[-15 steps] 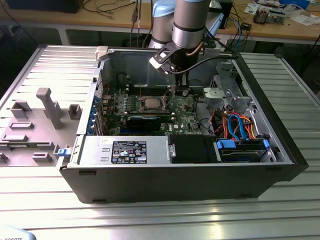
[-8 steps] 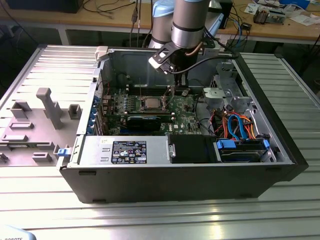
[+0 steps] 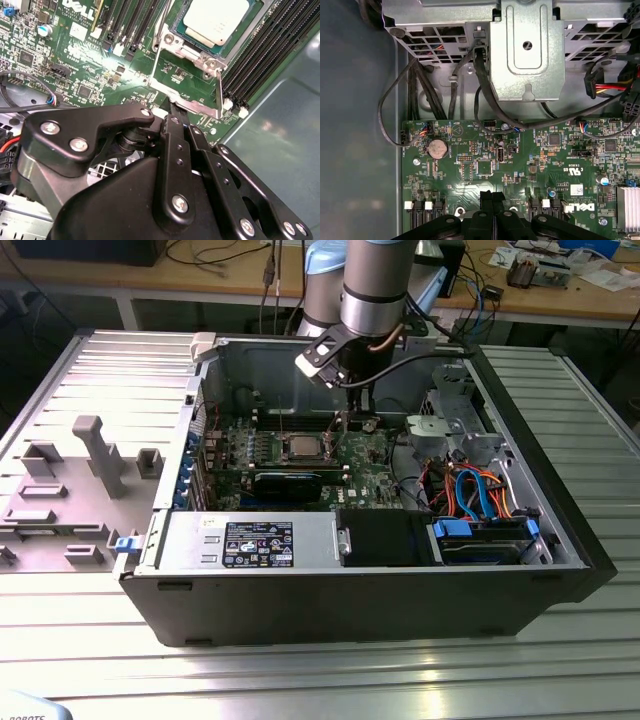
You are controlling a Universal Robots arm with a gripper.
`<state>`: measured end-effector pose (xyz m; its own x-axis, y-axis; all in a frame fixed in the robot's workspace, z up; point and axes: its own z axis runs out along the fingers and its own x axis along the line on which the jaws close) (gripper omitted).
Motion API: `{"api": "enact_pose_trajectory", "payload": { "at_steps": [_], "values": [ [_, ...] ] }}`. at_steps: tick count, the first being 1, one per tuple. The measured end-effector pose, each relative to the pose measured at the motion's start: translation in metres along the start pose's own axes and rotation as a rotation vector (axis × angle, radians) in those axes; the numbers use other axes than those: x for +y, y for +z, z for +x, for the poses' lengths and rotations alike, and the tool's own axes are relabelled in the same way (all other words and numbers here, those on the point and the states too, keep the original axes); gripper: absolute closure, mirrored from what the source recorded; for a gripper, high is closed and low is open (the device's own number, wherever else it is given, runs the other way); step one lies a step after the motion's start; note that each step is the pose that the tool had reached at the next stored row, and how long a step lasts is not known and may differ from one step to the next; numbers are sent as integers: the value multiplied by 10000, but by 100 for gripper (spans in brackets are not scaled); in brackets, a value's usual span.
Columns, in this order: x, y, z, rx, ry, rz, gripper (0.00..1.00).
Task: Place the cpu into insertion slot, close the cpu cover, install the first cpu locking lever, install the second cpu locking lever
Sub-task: 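Close the cpu cover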
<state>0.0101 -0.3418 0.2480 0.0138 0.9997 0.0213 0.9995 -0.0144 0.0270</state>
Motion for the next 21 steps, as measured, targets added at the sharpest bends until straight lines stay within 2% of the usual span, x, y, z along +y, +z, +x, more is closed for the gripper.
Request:
{"api": "enact_pose_trajectory", "payload": {
  "at_steps": [21],
  "values": [
    [-42, 3, -1, 1, 0, 5, 89]
  ]
}}
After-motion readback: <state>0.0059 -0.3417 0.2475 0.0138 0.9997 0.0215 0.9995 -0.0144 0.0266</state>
